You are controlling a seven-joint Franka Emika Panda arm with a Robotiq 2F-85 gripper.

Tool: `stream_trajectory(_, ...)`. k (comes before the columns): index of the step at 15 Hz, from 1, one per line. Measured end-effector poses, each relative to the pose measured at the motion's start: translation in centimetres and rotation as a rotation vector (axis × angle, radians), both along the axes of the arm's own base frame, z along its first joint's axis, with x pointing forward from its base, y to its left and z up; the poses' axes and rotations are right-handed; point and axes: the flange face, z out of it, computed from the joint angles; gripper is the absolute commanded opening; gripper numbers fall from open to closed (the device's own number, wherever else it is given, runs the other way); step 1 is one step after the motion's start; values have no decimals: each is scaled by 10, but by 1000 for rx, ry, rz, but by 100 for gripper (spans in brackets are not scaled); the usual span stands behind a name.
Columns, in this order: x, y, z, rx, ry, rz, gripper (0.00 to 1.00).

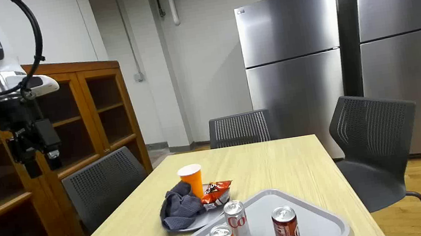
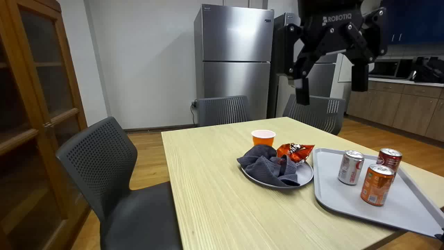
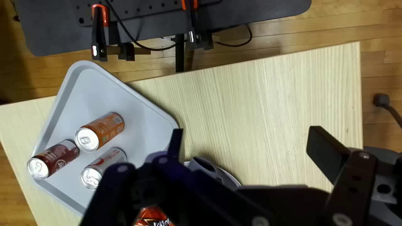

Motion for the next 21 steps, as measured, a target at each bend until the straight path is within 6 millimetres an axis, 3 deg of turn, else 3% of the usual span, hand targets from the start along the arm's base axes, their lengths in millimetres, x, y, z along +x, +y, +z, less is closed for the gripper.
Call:
stream_trajectory(11,6,-3,-4,11,4,-12,100)
stream_trajectory(16,34,-14,-26,63,-12,-83,100)
stream_trajectory(21,73,-33,-64,116,-38,-149,100)
